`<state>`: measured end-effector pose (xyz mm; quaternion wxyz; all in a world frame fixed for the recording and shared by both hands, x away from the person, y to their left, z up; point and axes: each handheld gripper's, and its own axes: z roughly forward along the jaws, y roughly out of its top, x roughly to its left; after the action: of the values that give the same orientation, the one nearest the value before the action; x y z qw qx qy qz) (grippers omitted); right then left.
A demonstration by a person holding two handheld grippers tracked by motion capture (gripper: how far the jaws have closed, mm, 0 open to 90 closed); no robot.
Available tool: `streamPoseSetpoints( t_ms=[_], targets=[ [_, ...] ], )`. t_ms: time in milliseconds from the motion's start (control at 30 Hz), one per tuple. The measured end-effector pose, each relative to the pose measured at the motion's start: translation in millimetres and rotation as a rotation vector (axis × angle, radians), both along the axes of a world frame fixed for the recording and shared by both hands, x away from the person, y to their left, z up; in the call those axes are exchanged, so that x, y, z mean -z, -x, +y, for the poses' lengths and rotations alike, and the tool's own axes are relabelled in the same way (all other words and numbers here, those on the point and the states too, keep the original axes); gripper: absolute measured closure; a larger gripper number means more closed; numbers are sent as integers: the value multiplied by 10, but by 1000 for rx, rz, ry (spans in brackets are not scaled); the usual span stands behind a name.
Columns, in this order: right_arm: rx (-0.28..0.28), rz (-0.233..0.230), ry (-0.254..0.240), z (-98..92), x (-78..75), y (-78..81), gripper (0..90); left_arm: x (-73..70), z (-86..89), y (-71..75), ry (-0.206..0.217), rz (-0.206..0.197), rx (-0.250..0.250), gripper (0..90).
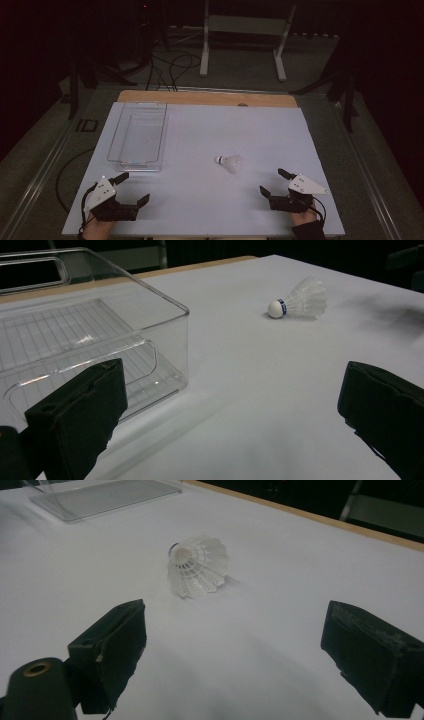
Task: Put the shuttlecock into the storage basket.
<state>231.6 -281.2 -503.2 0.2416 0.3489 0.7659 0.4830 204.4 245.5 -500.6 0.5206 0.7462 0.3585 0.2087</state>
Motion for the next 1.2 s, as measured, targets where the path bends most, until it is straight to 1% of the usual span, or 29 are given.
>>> streamPoseSetpoints(
  t_ms=[100, 400, 533, 567, 767, 800, 833, 1000, 1133, 1200],
  targets=[
    [-2, -11, -2, -1, -8, 6, 112, 2, -1, 0, -3, 0, 0, 3],
    [-7, -20, 10, 27, -16, 19, 112, 14, -4, -7, -9, 6, 6, 3],
    [-10, -22, 11, 32, -16, 24, 112, 14, -10, -7, -20, 7, 6, 3],
    [-12, -21, 9, 30, -18, 25, 112, 9, -19, -7, -33, 12, 5, 3],
    [-12, -26, 10, 34, -21, 25, 112, -20, -24, -4, -26, 9, 5, 2],
    [-12, -26, 8, 40, -23, 29, 112, -50, -26, -2, -23, 7, 6, 3],
    [-13, -26, 7, 41, -23, 30, 112, -56, -28, -2, -29, 8, 7, 3],
    [-14, -30, 10, 44, -29, 36, 112, -85, -62, -9, -37, 25, 28, 3],
    [-10, -31, 9, 40, -32, 40, 112, -97, -92, -21, -48, 45, 30, 3],
    [-10, -31, 10, 39, -31, 41, 112, -109, -104, -21, -59, 49, 26, 3]
  ],
)
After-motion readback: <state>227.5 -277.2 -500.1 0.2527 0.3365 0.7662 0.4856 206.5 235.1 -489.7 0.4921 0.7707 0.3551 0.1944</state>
